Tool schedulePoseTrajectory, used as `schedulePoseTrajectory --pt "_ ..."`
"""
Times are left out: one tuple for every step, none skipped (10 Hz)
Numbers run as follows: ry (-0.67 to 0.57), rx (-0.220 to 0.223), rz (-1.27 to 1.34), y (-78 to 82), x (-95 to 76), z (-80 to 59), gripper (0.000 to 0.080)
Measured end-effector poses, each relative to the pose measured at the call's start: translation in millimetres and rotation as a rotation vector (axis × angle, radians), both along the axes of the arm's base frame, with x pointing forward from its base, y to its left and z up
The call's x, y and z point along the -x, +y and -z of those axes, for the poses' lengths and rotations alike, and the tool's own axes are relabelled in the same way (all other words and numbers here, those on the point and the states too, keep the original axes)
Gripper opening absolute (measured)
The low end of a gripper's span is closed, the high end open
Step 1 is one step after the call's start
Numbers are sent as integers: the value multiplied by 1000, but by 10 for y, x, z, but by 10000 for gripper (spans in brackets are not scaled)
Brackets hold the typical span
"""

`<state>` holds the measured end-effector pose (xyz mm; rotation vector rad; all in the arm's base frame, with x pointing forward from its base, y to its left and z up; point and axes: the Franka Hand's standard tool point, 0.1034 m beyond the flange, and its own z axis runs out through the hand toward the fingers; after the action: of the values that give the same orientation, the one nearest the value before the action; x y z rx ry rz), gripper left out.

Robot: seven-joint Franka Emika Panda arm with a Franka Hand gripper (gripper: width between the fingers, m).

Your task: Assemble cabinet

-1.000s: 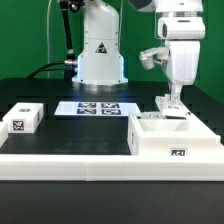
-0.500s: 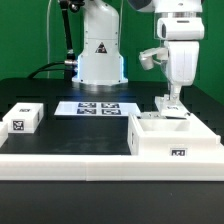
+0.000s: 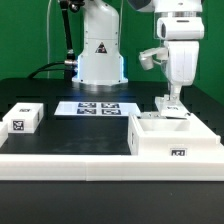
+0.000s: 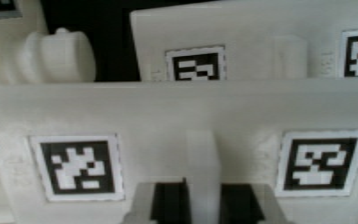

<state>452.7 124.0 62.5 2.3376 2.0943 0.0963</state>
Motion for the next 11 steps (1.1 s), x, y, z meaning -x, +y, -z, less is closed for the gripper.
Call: schedulePoseTrajectory --pt "3 0 2 1 -21 13 70" --pt "4 -2 3 6 -53 25 70" --pt "2 -3 6 3 -78 29 70" --pt "1 -4 8 3 -90 27 70" --pt "1 -4 9 4 -90 27 70" --pt "1 -4 9 4 -91 27 70" --pt "1 -4 9 4 -91 27 70" --pt "1 -4 9 4 -91 27 70" --pt "1 -4 9 2 -91 27 70" --pt "-3 -5 -11 -18 -135 31 70" --pt "-12 -8 -29 -39 -234 28 70"
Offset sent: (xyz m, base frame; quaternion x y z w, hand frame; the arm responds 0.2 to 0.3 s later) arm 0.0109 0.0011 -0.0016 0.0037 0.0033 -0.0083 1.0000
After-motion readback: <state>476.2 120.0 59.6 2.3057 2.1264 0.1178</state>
